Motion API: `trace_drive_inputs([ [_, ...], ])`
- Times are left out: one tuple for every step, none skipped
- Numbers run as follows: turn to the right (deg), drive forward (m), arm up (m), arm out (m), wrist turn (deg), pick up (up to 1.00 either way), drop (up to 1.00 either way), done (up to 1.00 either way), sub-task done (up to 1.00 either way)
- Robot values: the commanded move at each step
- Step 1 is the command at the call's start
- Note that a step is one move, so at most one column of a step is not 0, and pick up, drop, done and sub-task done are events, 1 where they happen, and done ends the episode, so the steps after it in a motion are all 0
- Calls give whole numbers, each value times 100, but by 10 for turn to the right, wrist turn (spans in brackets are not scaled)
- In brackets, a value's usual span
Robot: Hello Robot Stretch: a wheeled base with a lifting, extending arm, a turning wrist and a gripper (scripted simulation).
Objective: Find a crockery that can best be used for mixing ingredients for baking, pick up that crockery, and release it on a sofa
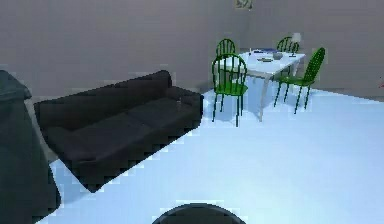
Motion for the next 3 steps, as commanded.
trace_drive_inputs([
  [0, 100, 0, 0, 0, 0, 0, 0, 0],
  [-60, 0, 0, 0, 0, 0, 0, 0, 0],
  [0, 65, 0, 0, 0, 0, 0, 0, 0],
])
